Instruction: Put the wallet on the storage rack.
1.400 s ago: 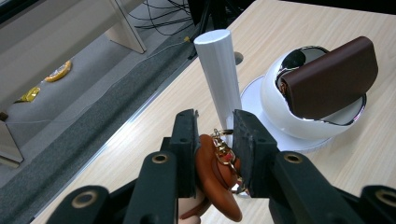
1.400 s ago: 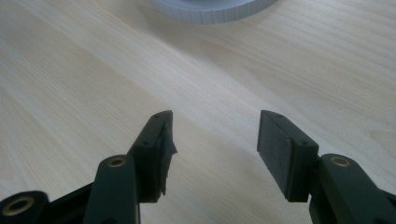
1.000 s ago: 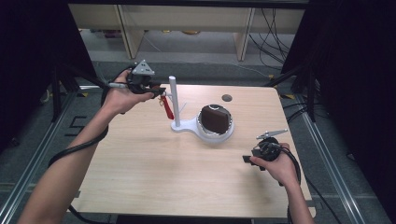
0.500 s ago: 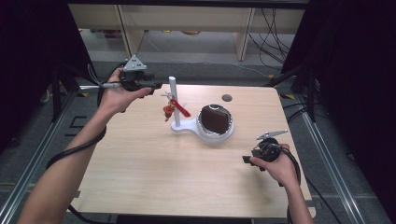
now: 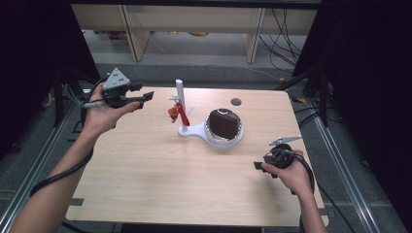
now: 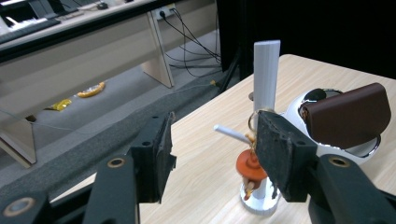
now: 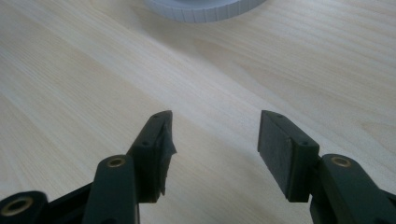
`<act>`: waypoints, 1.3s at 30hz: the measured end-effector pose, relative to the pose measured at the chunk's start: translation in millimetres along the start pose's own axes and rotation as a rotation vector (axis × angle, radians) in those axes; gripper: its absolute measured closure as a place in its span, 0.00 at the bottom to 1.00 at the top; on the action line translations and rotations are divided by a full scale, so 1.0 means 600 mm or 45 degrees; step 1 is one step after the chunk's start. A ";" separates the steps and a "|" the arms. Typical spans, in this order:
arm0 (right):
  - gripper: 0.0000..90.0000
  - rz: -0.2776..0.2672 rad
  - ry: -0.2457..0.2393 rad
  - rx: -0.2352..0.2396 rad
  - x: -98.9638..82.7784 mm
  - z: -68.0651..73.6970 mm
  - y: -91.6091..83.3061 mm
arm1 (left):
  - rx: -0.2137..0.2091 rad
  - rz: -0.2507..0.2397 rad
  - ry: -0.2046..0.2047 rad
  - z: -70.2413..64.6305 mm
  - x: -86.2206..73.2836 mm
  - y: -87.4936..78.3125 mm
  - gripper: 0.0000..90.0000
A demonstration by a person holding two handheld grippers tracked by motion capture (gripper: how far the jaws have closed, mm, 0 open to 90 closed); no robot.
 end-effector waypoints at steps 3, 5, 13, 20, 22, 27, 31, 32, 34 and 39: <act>0.51 -0.009 -0.003 -0.003 -0.002 -0.003 0.000 | 0.033 -0.010 -0.003 -0.001 -0.024 -0.022 0.49; 0.51 -0.003 0.021 -0.006 -0.003 -0.004 -0.002 | 0.039 -0.014 -0.001 -0.002 -0.042 -0.035 0.47; 0.50 -0.042 0.030 -0.026 -0.008 -0.010 -0.006 | 0.104 -0.042 -0.031 -0.005 -0.103 -0.079 0.45; 0.50 -0.140 -0.003 -0.026 -0.009 -0.020 -0.006 | 0.176 -0.053 -0.067 -0.010 -0.164 -0.112 0.43; 0.49 -0.124 0.033 -0.037 -0.014 -0.023 -0.012 | 0.200 -0.052 -0.085 -0.017 -0.198 -0.125 0.43; 0.49 -0.183 0.045 -0.037 -0.021 -0.029 -0.012 | 0.229 -0.053 -0.125 -0.027 -0.245 -0.138 0.41; 0.49 -0.237 0.057 -0.029 -0.033 -0.035 -0.006 | 0.264 -0.072 -0.230 -0.043 -0.307 -0.137 0.39; 0.49 -0.247 0.121 -0.020 -0.037 -0.030 -0.005 | 0.265 -0.070 -0.245 -0.046 -0.317 -0.135 0.39; 0.49 -0.243 0.112 -0.021 -0.044 -0.033 -0.003 | 0.279 -0.066 -0.295 -0.054 -0.342 -0.130 0.37; 0.49 -0.282 0.174 -0.005 -0.055 -0.030 0.010 | 0.295 -0.075 -0.353 -0.067 -0.375 -0.124 0.35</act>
Point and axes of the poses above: each handheld gripper's, and its own axes: y roughly forward along the jaws, x roughly out of its top, z roughly to its left, the point moved 6 cm from there along y, roughly forward along the jaws, and after that the axes turned 14 degrees about -x, right-handed, at the moved point
